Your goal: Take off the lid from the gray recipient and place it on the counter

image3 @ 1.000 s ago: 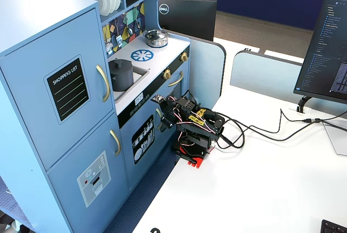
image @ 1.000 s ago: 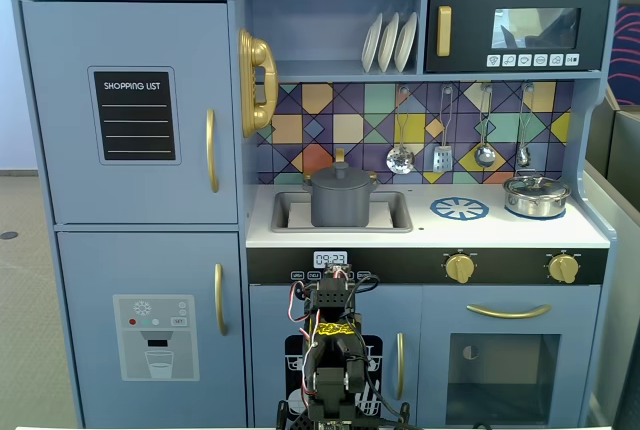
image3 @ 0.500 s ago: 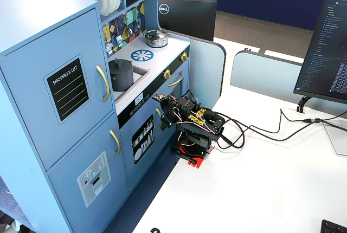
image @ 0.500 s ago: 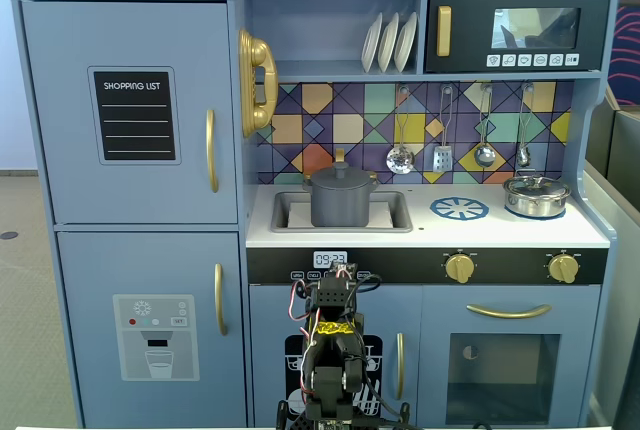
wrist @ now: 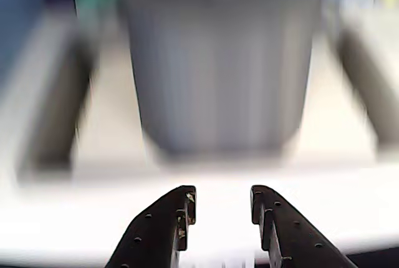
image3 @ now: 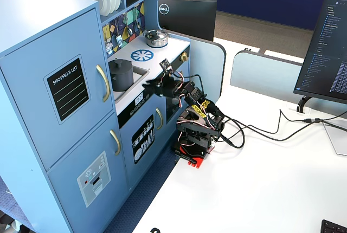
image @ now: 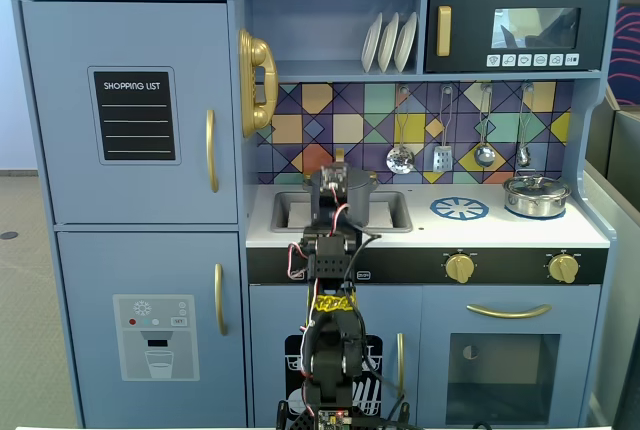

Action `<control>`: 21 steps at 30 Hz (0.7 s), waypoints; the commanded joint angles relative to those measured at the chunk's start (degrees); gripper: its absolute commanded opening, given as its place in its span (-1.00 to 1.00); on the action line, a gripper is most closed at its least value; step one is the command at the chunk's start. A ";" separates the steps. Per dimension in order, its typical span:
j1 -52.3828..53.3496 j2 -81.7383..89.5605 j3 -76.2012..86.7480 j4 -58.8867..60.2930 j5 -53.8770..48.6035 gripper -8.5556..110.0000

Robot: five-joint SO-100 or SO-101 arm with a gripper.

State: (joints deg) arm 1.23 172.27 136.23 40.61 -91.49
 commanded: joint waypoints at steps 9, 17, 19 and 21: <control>0.88 -11.51 -9.40 -15.29 0.18 -0.53; 1.23 -20.57 -12.74 -24.08 -0.26 -0.54; 1.58 -22.85 -13.18 -26.37 -0.35 -0.55; 1.93 -24.96 -13.54 -28.30 -0.44 -0.55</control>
State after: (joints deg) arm 2.29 150.38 126.47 16.52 -91.41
